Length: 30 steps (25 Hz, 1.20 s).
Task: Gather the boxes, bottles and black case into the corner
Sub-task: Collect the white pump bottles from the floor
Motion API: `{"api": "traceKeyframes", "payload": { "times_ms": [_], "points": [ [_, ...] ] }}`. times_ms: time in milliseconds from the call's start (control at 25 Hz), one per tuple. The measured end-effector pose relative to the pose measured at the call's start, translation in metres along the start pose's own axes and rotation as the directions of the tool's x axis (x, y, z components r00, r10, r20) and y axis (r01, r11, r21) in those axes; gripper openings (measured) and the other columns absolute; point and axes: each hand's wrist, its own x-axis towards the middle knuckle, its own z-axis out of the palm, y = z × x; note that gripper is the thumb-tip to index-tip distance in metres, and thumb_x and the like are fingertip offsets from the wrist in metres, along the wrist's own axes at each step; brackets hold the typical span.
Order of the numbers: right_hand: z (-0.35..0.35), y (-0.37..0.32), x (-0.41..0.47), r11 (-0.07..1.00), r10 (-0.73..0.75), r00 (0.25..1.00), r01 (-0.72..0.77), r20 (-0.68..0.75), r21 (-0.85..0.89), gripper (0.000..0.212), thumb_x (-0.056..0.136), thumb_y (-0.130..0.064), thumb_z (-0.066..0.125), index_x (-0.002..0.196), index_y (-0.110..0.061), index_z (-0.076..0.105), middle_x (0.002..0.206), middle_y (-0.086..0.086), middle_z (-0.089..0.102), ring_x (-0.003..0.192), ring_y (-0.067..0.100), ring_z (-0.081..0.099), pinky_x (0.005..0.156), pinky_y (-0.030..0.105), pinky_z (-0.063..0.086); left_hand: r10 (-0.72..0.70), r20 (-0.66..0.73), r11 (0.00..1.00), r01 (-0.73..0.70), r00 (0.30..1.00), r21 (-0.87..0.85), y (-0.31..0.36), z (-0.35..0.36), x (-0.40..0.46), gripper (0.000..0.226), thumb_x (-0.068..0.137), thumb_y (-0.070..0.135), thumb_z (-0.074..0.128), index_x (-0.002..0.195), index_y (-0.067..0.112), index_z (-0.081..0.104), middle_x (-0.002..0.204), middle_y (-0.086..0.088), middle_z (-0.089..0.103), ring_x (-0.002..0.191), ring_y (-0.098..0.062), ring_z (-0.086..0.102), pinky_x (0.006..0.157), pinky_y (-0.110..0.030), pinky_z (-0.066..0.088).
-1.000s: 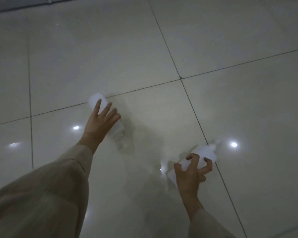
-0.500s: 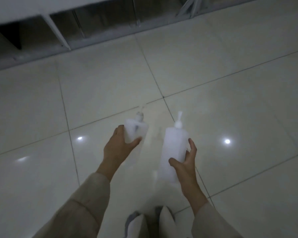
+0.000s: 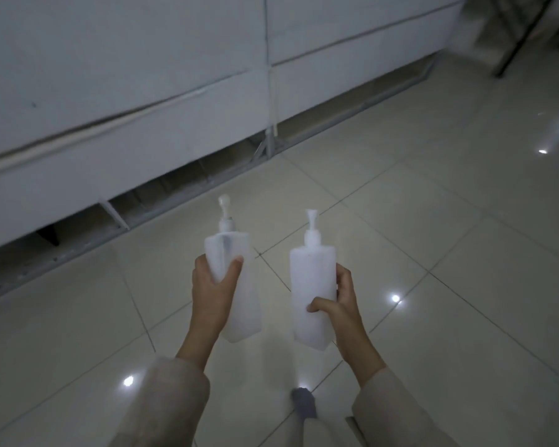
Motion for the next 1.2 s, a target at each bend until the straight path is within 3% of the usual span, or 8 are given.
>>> {"api": "traceKeyframes", "payload": {
  "times_ms": [240,360,480,600,680,840,1080,1200],
  "points": [
    [-0.059,-0.025,-0.159,0.971,-0.119,0.960,0.167,-0.254,0.174,0.068,0.058,-0.023,0.071,0.120,-0.029,0.043,0.112,-0.010,0.054,0.098,0.019,0.059,0.070,0.035,0.051,0.154,0.250,0.988,-0.154,0.956,-0.020,0.061,-0.003,-0.134,0.046,0.081,0.044,0.063,0.117,0.026,0.039,0.110,-0.003,0.053,0.092,-0.021,0.057,0.073,-0.035,0.048],
    [-0.110,-0.028,-0.228,0.949,-0.136,0.897,0.240,-0.422,0.206,0.068,0.060,-0.027,0.072,0.121,-0.026,0.044,0.112,-0.011,0.054,0.098,0.018,0.059,0.071,0.035,0.051,0.190,0.380,0.980,-0.200,0.905,-0.013,0.083,0.021,-0.192,0.058,0.076,0.050,0.064,0.120,0.022,0.040,0.110,-0.002,0.055,0.095,-0.023,0.057,0.079,-0.037,0.049],
    [-0.179,-0.021,-0.314,0.912,-0.146,0.766,0.349,-0.627,0.214,0.063,0.062,-0.025,0.074,0.117,-0.028,0.043,0.108,-0.012,0.054,0.095,0.016,0.059,0.072,0.036,0.052,0.230,0.544,0.965,-0.263,0.807,-0.017,0.104,0.062,-0.268,0.061,0.075,0.051,0.064,0.122,0.019,0.042,0.112,-0.003,0.056,0.099,-0.025,0.058,0.084,-0.040,0.050],
    [-0.245,0.006,-0.409,0.884,-0.102,0.618,0.415,-0.779,0.214,0.057,0.073,-0.018,0.075,0.117,-0.029,0.041,0.108,-0.011,0.053,0.094,0.017,0.058,0.069,0.034,0.051,0.272,0.701,0.945,-0.320,0.659,-0.066,0.112,0.105,-0.362,0.062,0.074,0.052,0.064,0.121,0.020,0.042,0.111,-0.001,0.057,0.098,-0.022,0.059,0.078,-0.039,0.052],
    [-0.280,0.030,-0.477,0.867,-0.073,0.530,0.453,-0.845,0.208,0.061,0.067,-0.023,0.075,0.117,-0.029,0.041,0.110,-0.007,0.054,0.094,0.018,0.059,0.066,0.033,0.050,0.295,0.774,0.931,-0.349,0.560,-0.103,0.110,0.129,-0.431,0.060,0.076,0.051,0.065,0.122,0.020,0.041,0.108,0.001,0.056,0.097,-0.021,0.059,0.074,-0.035,0.050],
    [-0.337,0.096,-0.630,0.877,0.028,0.353,0.439,-0.935,0.192,0.059,0.072,-0.022,0.075,0.119,-0.026,0.039,0.104,-0.008,0.054,0.088,0.012,0.057,0.062,0.029,0.047,0.259,0.893,0.925,-0.359,0.368,-0.120,0.081,0.166,-0.590,0.070,0.070,0.056,0.063,0.124,0.018,0.041,0.112,-0.001,0.055,0.101,-0.023,0.057,0.084,-0.040,0.050],
    [-0.368,0.203,-0.825,0.926,0.208,0.004,0.322,-0.978,0.198,0.066,0.076,-0.033,0.072,0.127,-0.025,0.032,0.117,-0.005,0.047,0.095,0.009,0.053,0.074,0.030,0.049,0.163,0.986,0.890,-0.426,-0.026,-0.159,0.020,0.187,-0.812,0.071,0.076,0.047,0.067,0.132,0.015,0.037,0.119,-0.001,0.053,0.103,-0.022,0.055,0.081,-0.037,0.047],
    [-0.366,0.248,-0.890,0.912,0.326,-0.170,0.315,-0.930,0.262,0.069,0.075,-0.036,0.073,0.128,-0.025,0.031,0.125,-0.001,0.045,0.109,0.020,0.051,0.091,0.045,0.048,0.073,0.977,0.863,-0.480,-0.198,-0.161,-0.004,0.191,-0.888,0.073,0.072,0.050,0.070,0.129,0.017,0.038,0.118,0.000,0.054,0.104,-0.022,0.056,0.086,-0.043,0.051]
  ]
}}
